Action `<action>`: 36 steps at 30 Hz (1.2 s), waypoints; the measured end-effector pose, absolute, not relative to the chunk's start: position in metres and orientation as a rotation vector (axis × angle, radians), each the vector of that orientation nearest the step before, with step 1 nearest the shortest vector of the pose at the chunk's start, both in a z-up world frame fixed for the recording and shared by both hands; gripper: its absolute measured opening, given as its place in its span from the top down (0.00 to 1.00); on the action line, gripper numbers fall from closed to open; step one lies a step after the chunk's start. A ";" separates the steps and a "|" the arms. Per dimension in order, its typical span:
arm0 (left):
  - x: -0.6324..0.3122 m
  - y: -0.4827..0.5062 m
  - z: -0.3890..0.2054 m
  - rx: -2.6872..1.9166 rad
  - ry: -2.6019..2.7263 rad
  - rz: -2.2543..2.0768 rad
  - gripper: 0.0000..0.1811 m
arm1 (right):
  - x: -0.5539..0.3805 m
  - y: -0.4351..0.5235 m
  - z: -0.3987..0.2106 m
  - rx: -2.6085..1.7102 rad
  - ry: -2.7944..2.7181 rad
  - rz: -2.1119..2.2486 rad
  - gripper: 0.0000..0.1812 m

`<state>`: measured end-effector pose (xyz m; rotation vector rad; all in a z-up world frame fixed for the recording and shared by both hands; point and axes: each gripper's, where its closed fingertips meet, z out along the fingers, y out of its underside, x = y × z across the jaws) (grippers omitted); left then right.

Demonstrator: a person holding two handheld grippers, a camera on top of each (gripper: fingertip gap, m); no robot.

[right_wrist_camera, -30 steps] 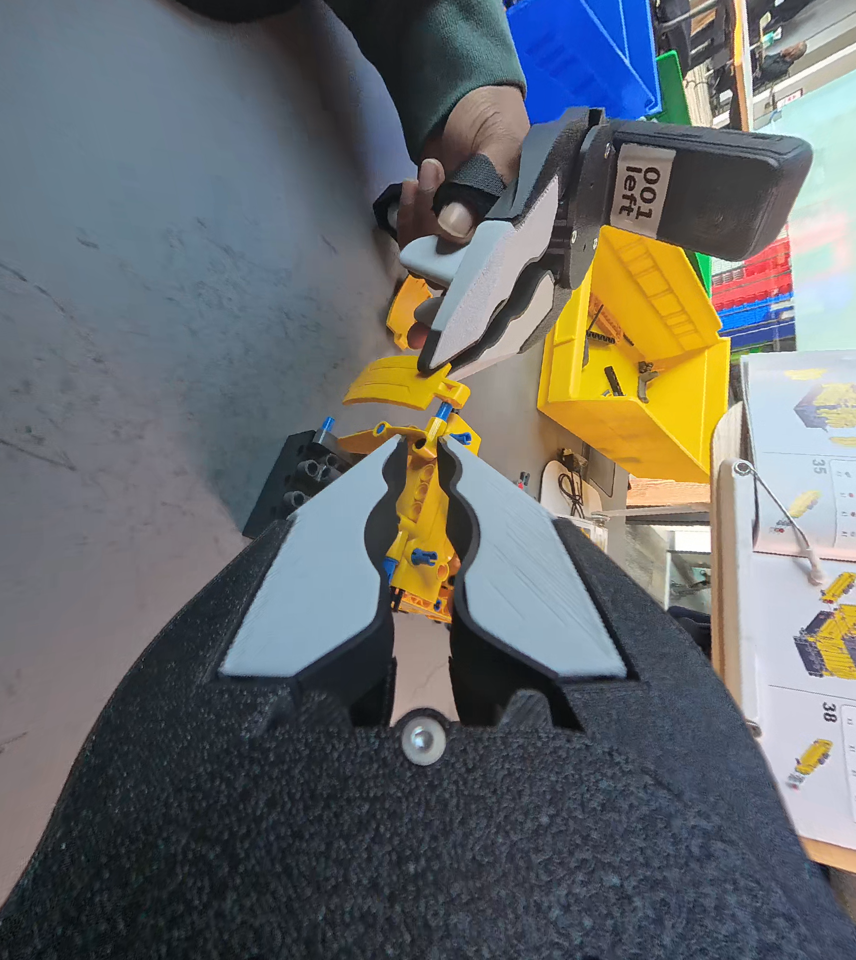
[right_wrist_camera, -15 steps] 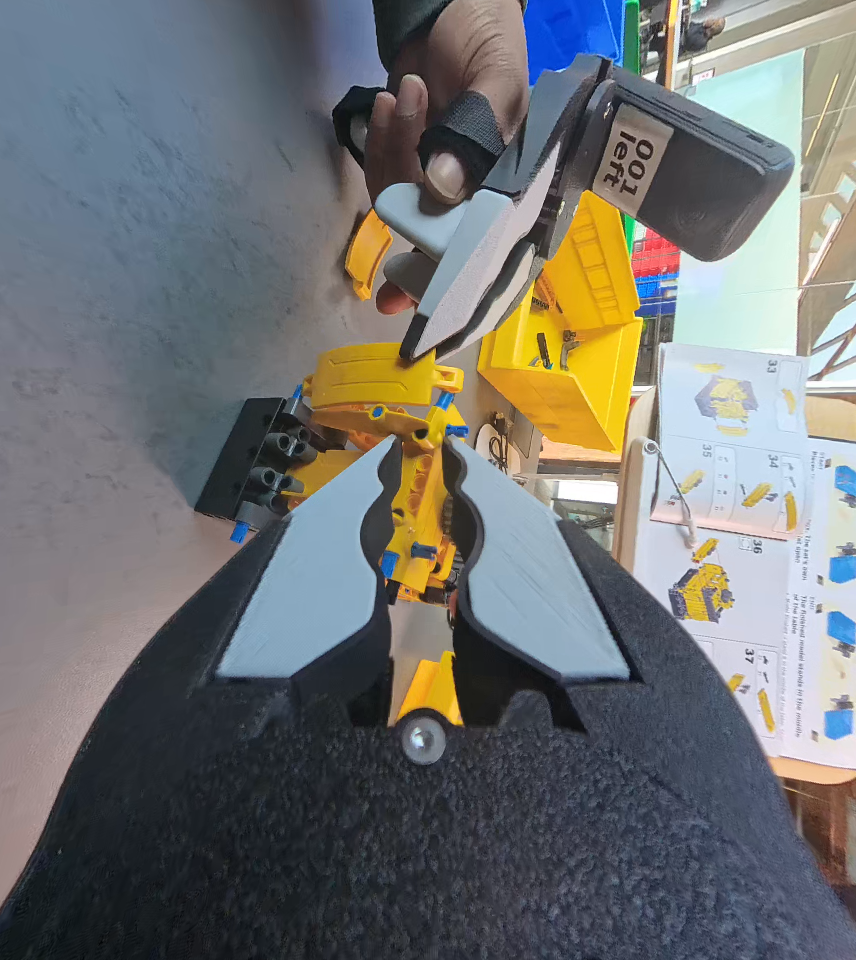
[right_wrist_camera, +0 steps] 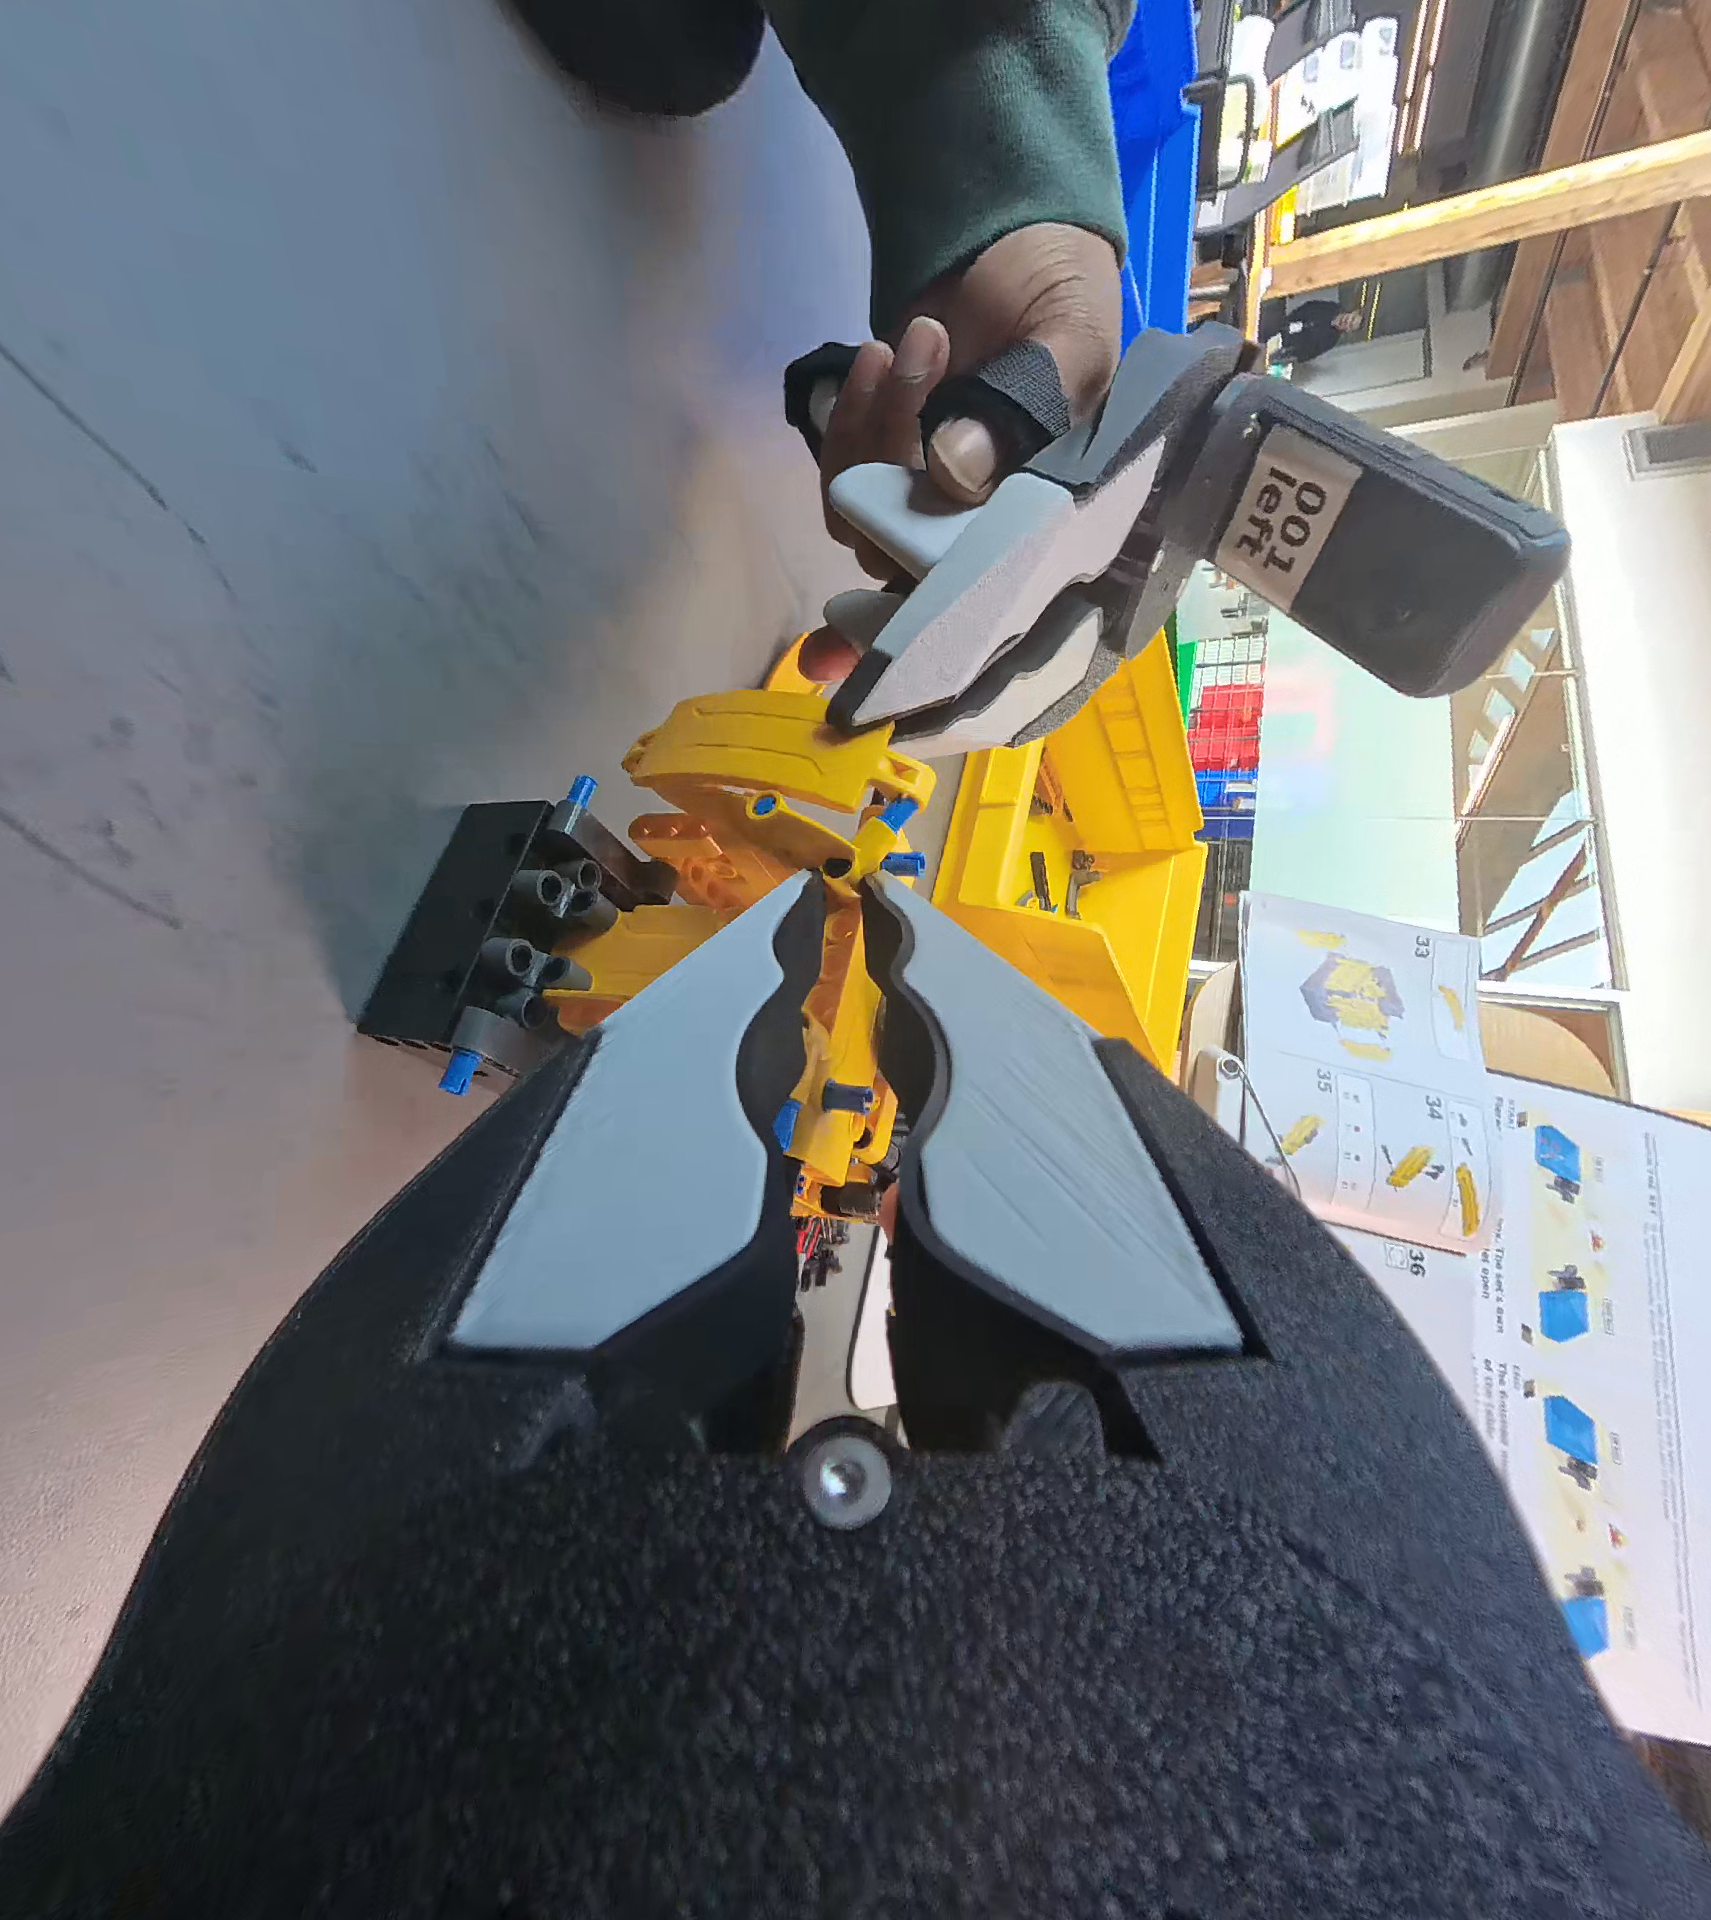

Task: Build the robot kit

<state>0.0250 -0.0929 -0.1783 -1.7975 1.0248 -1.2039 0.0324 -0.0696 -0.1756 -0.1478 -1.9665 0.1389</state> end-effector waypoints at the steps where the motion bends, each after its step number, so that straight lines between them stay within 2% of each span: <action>1: 0.026 -0.095 -0.179 -1.816 1.034 -1.191 0.99 | 0.033 -0.071 -0.176 -0.136 -1.975 0.134 0.97; 19: 0.019 -0.102 -0.178 -2.141 1.253 -0.819 0.99 | 0.029 -0.081 -0.175 -0.042 -2.031 0.100 0.97; 30: 0.025 -0.094 -0.158 -2.001 0.896 -1.082 0.99 | 0.031 -0.079 -0.175 -0.065 -2.026 0.129 0.99; 36: 0.024 -0.096 -0.161 -2.015 0.883 -1.025 0.99 | 0.029 -0.080 -0.176 -0.120 -2.006 0.172 0.98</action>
